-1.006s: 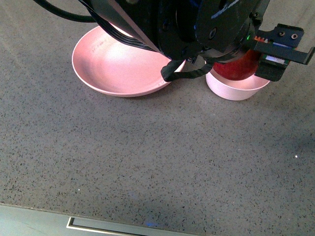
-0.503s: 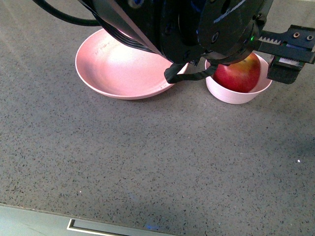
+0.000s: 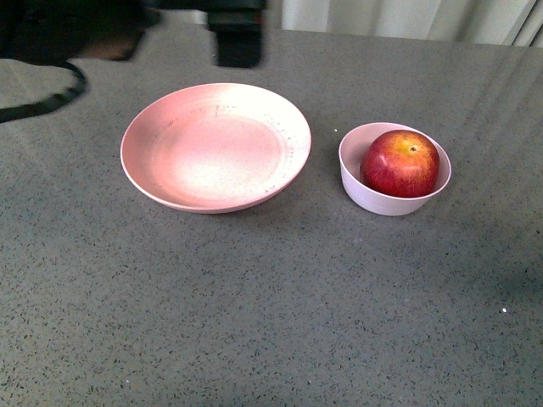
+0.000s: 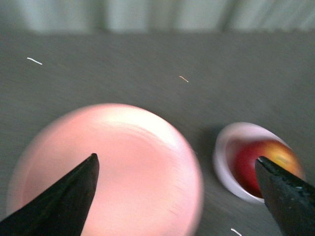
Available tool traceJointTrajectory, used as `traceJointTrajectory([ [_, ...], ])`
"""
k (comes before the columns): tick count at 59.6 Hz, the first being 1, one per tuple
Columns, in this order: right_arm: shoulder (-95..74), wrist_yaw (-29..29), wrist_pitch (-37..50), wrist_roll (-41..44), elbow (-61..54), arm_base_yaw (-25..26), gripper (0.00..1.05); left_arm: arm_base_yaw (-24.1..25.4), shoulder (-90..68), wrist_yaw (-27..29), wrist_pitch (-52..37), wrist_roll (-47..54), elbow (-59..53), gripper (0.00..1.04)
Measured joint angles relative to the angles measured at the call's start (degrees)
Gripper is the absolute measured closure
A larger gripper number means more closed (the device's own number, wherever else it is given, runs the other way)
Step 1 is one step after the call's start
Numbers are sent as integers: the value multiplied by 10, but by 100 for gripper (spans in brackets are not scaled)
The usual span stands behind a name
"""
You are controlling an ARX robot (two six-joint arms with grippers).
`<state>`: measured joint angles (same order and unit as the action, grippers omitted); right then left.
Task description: Move apple from plate to bowl
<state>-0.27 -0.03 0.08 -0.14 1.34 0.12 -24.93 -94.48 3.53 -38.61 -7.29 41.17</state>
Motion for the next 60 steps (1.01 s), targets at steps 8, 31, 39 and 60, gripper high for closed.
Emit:
traceJointTrajectory([
  [8, 0, 1, 0, 0, 0, 0, 9, 111, 103, 84, -212, 50, -165, 43],
  [31, 0, 0, 0, 0, 0, 0, 9, 203, 281, 6, -207, 66, -346, 103],
  [39, 0, 0, 0, 0, 0, 0, 9, 245, 345, -30, -160, 67, -369, 103],
  [60, 0, 0, 0, 0, 0, 0, 9, 247, 568, -35, 22, 68, -403, 103],
])
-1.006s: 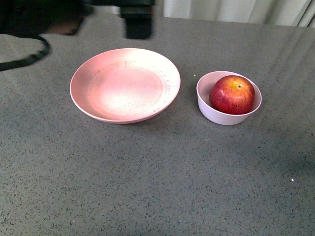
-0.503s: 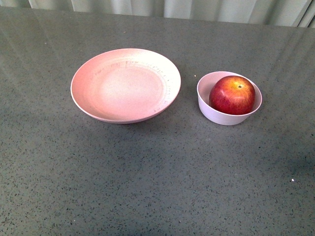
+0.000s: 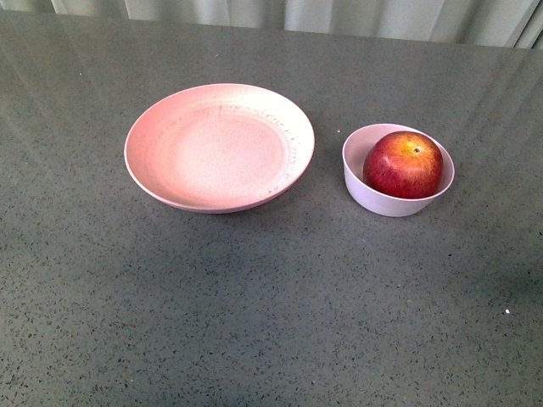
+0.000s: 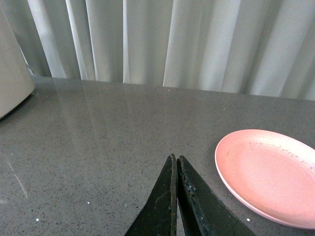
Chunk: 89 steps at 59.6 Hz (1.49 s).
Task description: Move apple from plate to bowl
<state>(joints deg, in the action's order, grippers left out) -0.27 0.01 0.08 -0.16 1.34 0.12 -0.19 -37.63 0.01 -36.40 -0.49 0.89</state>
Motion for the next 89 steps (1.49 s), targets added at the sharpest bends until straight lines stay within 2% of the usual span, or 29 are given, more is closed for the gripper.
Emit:
traceJointTrajectory([
  [9, 0, 0, 0, 0, 0, 0, 9, 0, 83, 0, 75, 0, 0, 103],
  [23, 0, 0, 0, 0, 0, 0, 9, 0, 150, 0, 139, 0, 0, 103],
  [63, 0, 0, 0, 0, 0, 0, 9, 0, 273, 0, 260, 0, 0, 103],
  [70, 0, 0, 0, 0, 0, 0, 9, 0, 348, 0, 354, 0, 0, 103],
  [89, 0, 0, 0, 0, 0, 0, 9, 0, 368, 0, 364, 0, 0, 103],
])
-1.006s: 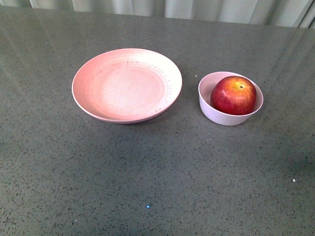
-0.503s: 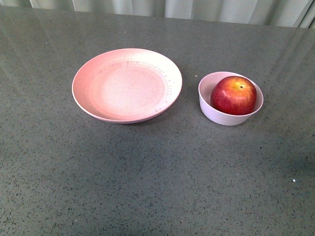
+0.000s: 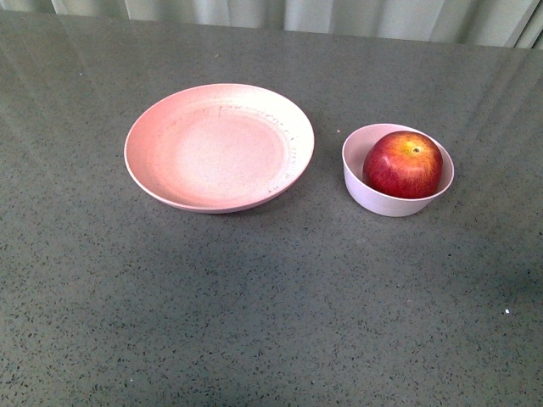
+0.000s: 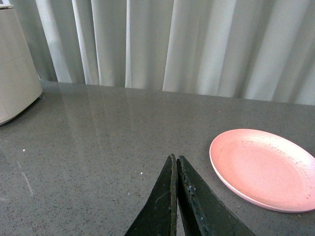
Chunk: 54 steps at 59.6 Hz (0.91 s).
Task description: Move apple from plate to bowl
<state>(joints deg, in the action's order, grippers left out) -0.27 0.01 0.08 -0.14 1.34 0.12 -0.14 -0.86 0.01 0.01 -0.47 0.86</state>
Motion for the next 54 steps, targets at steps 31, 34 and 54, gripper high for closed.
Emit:
traceJointTrajectory([
  [31, 0, 0, 0, 0, 0, 0, 9, 0, 0, 0, 0, 1, 0, 10],
  [34, 0, 0, 0, 0, 0, 0, 9, 0, 0, 0, 0, 1, 0, 9],
  [54, 0, 0, 0, 0, 0, 0, 9, 0, 0, 0, 0, 1, 0, 9],
])
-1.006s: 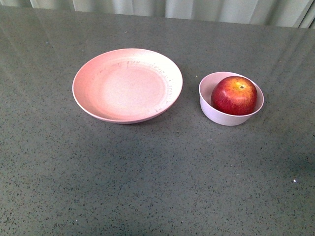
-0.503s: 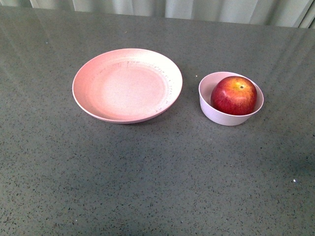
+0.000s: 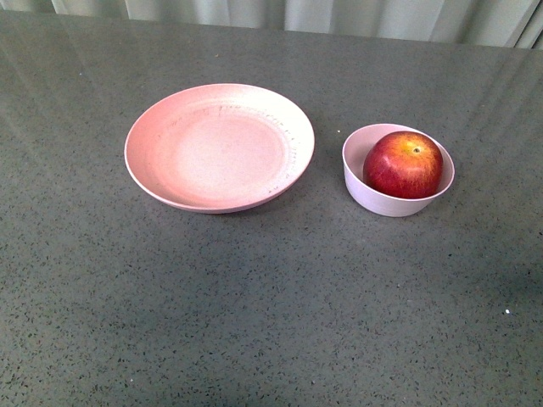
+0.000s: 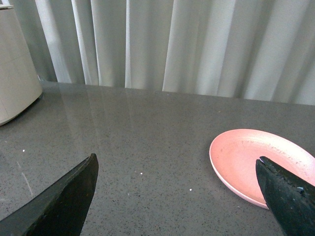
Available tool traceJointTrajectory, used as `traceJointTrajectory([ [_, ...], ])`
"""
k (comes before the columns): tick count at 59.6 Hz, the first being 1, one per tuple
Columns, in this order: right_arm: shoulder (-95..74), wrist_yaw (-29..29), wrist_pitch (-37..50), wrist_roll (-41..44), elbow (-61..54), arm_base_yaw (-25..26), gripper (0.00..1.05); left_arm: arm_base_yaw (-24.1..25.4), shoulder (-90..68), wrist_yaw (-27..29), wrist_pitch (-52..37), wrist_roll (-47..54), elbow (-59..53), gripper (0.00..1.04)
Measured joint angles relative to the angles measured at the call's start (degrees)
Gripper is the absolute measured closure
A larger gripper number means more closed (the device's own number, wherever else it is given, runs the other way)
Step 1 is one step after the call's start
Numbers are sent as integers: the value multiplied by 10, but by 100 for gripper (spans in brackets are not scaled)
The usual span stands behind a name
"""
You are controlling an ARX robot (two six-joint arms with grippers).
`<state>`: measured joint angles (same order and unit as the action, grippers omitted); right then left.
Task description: Move apple from plate to bowl
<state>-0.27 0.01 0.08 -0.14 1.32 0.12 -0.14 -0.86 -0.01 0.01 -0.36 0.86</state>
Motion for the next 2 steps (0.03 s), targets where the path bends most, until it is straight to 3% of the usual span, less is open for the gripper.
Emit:
traceJointTrajectory([
  [2, 0, 0, 0, 0, 0, 0, 9, 0, 0, 0, 0, 0, 0, 9],
])
